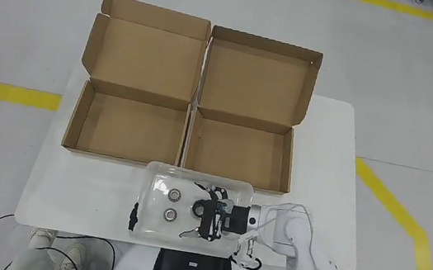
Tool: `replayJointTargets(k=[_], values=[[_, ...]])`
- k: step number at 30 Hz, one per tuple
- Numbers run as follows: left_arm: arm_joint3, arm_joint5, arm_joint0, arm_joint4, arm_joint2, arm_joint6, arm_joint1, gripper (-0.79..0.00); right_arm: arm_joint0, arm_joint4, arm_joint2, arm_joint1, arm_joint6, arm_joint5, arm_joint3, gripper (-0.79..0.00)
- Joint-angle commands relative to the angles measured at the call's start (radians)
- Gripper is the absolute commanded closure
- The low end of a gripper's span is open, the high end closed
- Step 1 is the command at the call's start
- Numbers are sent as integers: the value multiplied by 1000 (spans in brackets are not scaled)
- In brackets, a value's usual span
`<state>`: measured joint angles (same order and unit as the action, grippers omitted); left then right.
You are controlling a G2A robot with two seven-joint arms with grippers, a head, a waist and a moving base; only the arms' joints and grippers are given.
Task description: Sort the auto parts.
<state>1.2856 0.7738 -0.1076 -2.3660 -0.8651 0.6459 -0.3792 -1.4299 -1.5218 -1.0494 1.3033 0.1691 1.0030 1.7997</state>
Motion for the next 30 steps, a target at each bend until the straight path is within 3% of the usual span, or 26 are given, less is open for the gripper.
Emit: replayJointTargets(k=[1,8,9,16,30], values=[[0,0,0,0,0,0,0,-785,8,-14,9,-3,4,9,-8,-785],[0,0,0,0,0,0,0,-785,41,-17,34,-12,55,-4,-41,-785],[0,0,0,0,0,0,0,-785,42,-16,35,-13,59,-7,-41,-739],[0,0,0,0,0,0,0,-785,43,-18,39,-23,111,-31,-40,-616],[0,0,0,0,0,0,0,-785,49,-10,73,-31,236,-115,-66,-650]])
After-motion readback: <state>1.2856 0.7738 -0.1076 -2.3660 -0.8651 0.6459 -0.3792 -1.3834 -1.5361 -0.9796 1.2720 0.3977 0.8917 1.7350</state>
